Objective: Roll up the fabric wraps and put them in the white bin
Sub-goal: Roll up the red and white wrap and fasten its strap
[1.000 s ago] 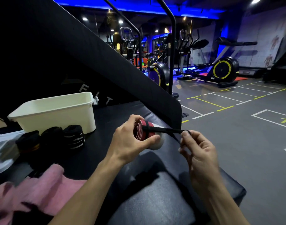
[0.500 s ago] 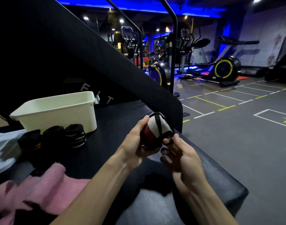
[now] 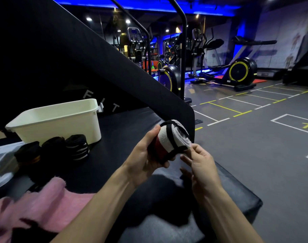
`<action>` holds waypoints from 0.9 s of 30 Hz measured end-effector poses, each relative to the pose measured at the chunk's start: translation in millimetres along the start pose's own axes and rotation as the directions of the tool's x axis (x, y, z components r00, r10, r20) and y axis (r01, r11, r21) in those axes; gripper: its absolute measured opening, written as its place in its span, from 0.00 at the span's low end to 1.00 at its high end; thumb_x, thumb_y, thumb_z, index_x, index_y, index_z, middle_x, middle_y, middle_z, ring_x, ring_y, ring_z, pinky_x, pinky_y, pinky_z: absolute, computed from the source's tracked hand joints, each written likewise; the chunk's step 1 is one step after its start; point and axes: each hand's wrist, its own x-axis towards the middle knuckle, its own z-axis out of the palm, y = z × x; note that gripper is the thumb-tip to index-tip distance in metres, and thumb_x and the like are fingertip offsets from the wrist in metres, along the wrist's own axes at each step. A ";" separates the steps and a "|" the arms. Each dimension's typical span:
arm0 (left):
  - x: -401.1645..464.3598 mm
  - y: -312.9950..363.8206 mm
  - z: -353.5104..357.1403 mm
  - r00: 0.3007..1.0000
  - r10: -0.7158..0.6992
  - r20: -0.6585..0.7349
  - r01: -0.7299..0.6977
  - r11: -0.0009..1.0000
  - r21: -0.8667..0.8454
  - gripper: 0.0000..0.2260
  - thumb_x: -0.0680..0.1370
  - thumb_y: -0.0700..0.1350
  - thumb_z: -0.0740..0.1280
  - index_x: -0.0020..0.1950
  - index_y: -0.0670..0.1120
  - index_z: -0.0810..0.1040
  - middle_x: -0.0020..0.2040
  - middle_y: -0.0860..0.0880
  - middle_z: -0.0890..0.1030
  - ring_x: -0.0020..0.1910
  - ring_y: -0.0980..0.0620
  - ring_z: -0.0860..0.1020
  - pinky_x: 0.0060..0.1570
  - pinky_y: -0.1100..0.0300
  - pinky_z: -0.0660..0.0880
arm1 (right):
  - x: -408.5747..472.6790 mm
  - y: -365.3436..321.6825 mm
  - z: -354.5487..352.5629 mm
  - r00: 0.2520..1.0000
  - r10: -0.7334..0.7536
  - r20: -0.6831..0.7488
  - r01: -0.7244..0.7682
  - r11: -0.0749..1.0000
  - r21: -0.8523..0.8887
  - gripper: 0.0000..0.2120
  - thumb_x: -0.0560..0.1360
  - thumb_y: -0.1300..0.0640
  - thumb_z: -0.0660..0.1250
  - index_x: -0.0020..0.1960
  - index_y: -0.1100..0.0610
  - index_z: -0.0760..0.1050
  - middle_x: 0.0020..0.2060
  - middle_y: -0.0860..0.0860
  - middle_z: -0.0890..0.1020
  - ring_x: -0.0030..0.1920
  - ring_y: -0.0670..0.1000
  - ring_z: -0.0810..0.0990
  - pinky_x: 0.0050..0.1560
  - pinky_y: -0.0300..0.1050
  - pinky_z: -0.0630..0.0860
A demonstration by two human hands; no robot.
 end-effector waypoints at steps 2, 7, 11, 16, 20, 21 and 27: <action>-1.9 0.2 2.8 1.000 -0.001 0.019 0.002 1.000 -0.024 0.25 0.81 0.60 0.60 0.59 0.41 0.83 0.48 0.39 0.82 0.38 0.47 0.78 0.28 0.60 0.73 | 2.7 1.6 -0.8 1.000 -0.023 0.002 0.023 0.999 -0.033 0.20 0.82 0.60 0.64 0.34 0.47 0.81 0.34 0.47 0.78 0.37 0.45 0.72 0.37 0.44 0.68; -2.3 -0.3 -10.5 0.990 -0.057 0.131 0.066 0.996 -0.064 0.26 0.81 0.61 0.60 0.62 0.40 0.81 0.50 0.39 0.81 0.40 0.47 0.78 0.30 0.60 0.75 | -0.7 -0.5 2.8 0.992 0.006 0.127 -0.006 1.000 -0.001 0.10 0.79 0.63 0.63 0.41 0.56 0.80 0.35 0.55 0.82 0.42 0.54 0.80 0.45 0.48 0.75; -5.3 2.1 -19.4 0.954 -0.128 0.271 0.149 0.987 -0.057 0.27 0.81 0.61 0.60 0.66 0.40 0.81 0.57 0.39 0.83 0.49 0.44 0.82 0.44 0.54 0.81 | -0.7 3.2 -0.1 0.987 0.023 0.161 -0.041 0.993 0.108 0.11 0.81 0.59 0.62 0.54 0.61 0.82 0.51 0.57 0.86 0.55 0.58 0.83 0.53 0.56 0.81; 0.9 -4.9 -29.0 0.964 -0.064 0.258 0.033 0.992 0.125 0.29 0.83 0.58 0.59 0.75 0.37 0.71 0.73 0.32 0.73 0.73 0.31 0.70 0.74 0.33 0.63 | -0.5 -0.3 -9.2 0.954 0.109 0.279 -0.175 0.958 0.225 0.17 0.81 0.54 0.63 0.65 0.62 0.79 0.62 0.61 0.82 0.60 0.62 0.80 0.62 0.66 0.76; 4.9 -8.4 -28.9 0.971 0.063 0.230 -0.131 0.948 0.290 0.26 0.81 0.56 0.64 0.74 0.41 0.74 0.72 0.33 0.74 0.73 0.31 0.69 0.75 0.32 0.59 | 1.1 -2.6 -17.2 0.973 0.038 0.229 -0.090 0.971 0.222 0.17 0.81 0.55 0.64 0.63 0.68 0.74 0.55 0.64 0.82 0.53 0.62 0.79 0.58 0.66 0.76; 4.3 -6.5 -28.6 0.971 0.077 0.227 -0.145 0.943 0.301 0.25 0.81 0.56 0.66 0.73 0.42 0.74 0.71 0.34 0.75 0.71 0.33 0.72 0.72 0.37 0.64 | 1.5 -2.2 -19.8 0.979 -0.002 0.205 -0.040 0.979 0.202 0.15 0.81 0.57 0.64 0.60 0.69 0.74 0.51 0.63 0.83 0.50 0.60 0.80 0.53 0.62 0.79; -0.2 11.6 -39.6 0.967 0.197 0.164 -0.250 0.871 0.424 0.20 0.74 0.40 0.74 0.66 0.46 0.82 0.61 0.43 0.84 0.60 0.46 0.82 0.59 0.55 0.77 | 2.3 2.8 -20.6 0.962 -0.251 0.108 0.255 0.967 -0.025 0.10 0.81 0.49 0.66 0.44 0.53 0.75 0.38 0.53 0.80 0.39 0.48 0.76 0.40 0.47 0.75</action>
